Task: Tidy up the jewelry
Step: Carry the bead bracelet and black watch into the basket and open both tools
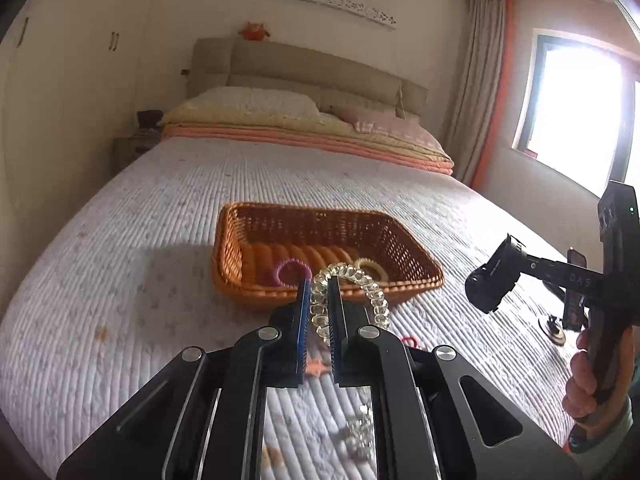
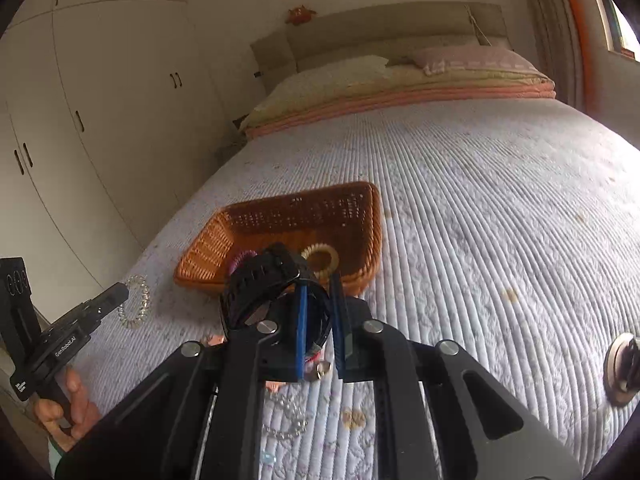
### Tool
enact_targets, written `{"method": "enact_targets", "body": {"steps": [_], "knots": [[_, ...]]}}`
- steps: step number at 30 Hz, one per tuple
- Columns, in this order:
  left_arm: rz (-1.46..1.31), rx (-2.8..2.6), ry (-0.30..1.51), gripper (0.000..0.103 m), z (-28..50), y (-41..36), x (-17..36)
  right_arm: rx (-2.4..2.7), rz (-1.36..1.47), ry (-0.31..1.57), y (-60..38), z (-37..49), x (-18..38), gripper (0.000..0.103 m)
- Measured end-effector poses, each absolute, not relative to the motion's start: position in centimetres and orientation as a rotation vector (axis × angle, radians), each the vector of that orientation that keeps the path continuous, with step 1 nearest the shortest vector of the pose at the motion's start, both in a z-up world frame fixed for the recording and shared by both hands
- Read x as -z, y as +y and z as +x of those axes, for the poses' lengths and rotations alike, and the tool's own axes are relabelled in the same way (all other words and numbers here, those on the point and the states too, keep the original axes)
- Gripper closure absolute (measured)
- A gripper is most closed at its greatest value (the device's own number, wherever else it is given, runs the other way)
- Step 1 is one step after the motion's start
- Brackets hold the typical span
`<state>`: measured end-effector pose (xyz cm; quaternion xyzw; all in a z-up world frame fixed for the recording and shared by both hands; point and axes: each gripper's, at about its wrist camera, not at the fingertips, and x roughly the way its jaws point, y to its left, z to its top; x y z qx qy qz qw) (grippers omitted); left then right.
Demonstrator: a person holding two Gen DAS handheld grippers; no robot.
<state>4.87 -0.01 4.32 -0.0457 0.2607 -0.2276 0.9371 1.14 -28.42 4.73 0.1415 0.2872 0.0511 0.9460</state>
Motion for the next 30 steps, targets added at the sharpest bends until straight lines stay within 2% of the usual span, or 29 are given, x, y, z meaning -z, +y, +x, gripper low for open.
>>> {"method": "enact_targets", "body": {"steps": [5, 14, 23, 27, 30], "knots": [[-0.097, 0.444, 0.562, 0.096, 11.3, -1.5, -3.8, -0.074, 0.189, 0.630, -26.8, 7.6, -5.6, 0.094], [-0.091, 0.414, 0.659, 0.096, 17.4, -2.6, 0.6, -0.041, 0.006, 0.906, -24.1, 17.8, -0.2, 0.094], [-0.054, 0.401, 0.702, 0.095, 18.2, -3.2, 2.2, 0.015, 0.027, 0.971, -24.5, 20.9, 0.1, 0.094], [-0.068, 0.394, 0.699, 0.093, 18.1, -3.1, 2.2, -0.011, 0.099, 0.934, -26.3, 20.7, -0.6, 0.094], [-0.085, 0.403, 0.674, 0.090, 17.6, -2.7, 1.7, -0.045, 0.140, 0.885, -27.2, 19.1, -1.8, 0.088]]}}
